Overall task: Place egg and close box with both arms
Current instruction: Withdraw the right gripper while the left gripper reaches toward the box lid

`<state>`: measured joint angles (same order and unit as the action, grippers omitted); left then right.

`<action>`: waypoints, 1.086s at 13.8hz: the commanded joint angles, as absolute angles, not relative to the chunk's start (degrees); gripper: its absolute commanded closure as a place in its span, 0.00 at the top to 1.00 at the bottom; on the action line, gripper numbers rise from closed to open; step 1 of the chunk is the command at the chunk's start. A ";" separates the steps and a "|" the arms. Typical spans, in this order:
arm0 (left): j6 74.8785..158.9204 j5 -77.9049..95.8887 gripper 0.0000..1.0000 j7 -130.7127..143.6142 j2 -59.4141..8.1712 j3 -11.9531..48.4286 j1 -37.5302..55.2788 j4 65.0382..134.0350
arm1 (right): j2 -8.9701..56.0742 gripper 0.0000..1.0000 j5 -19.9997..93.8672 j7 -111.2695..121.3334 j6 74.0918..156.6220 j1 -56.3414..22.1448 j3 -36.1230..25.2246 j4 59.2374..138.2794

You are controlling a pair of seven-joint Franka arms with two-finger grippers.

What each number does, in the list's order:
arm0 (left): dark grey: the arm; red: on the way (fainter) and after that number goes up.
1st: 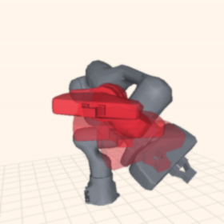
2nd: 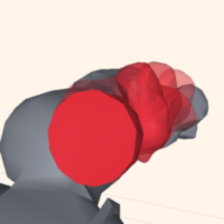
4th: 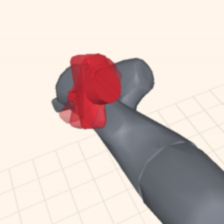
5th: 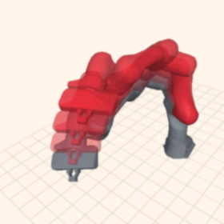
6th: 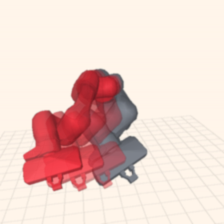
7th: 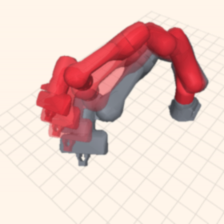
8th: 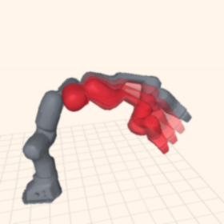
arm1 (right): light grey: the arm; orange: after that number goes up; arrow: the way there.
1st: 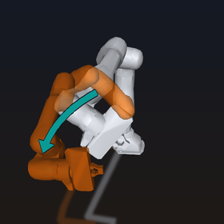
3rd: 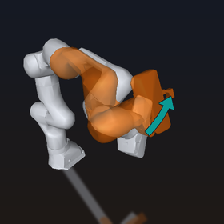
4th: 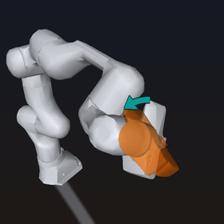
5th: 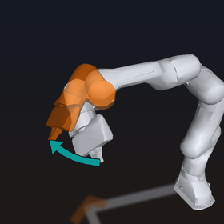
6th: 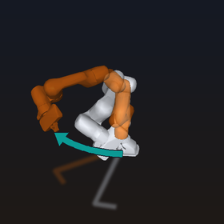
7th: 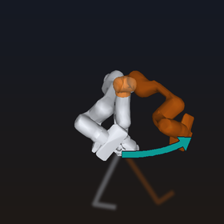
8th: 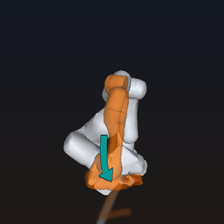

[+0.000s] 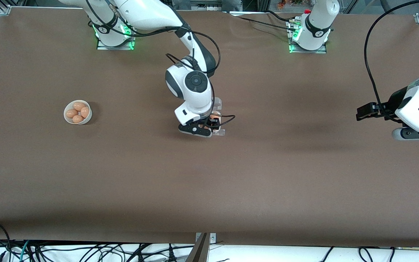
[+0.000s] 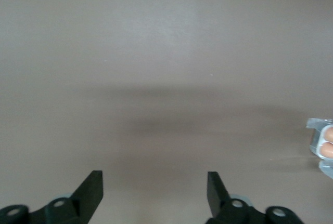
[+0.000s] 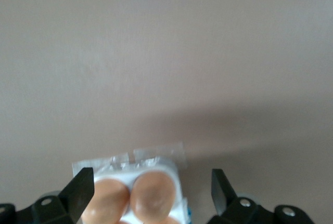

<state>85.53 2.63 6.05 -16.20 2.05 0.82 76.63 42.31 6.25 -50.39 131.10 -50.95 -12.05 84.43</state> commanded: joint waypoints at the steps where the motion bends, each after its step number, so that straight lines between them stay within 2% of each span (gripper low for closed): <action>1: 84.73 6.32 0.52 6.41 -16.61 1.85 2.36 76.20 | 39.38 1.00 9.13 -45.54 127.71 -47.56 -11.60 84.20; 4: 84.03 8.08 0.26 14.21 -18.19 1.85 6.83 76.29 | 36.83 1.00 9.67 -37.47 122.01 -43.79 -11.86 84.20; 6: 84.02 8.87 0.13 20.45 -19.86 1.85 11.05 76.20 | 35.86 1.00 9.76 -33.59 118.85 -41.93 -12.30 84.20; 10: 84.11 14.75 0.01 24.16 -22.49 1.85 14.59 76.20 | 33.49 1.00 10.19 -22.89 113.13 -35.79 -12.22 84.20; 12: 84.20 17.48 0.00 26.36 -24.42 1.85 16.51 76.11 | 32.52 1.00 10.20 -19.52 111.02 -33.24 -12.13 84.29; 13: 84.20 18.53 0.00 27.32 -25.56 1.76 17.57 76.11 | 30.43 1.00 10.20 -18.82 110.74 -31.13 -11.69 85.07; 15: 84.20 20.38 0.00 29.87 -27.41 1.85 19.68 76.11 | 23.60 1.00 9.24 -17.59 110.13 -23.51 -6.19 89.10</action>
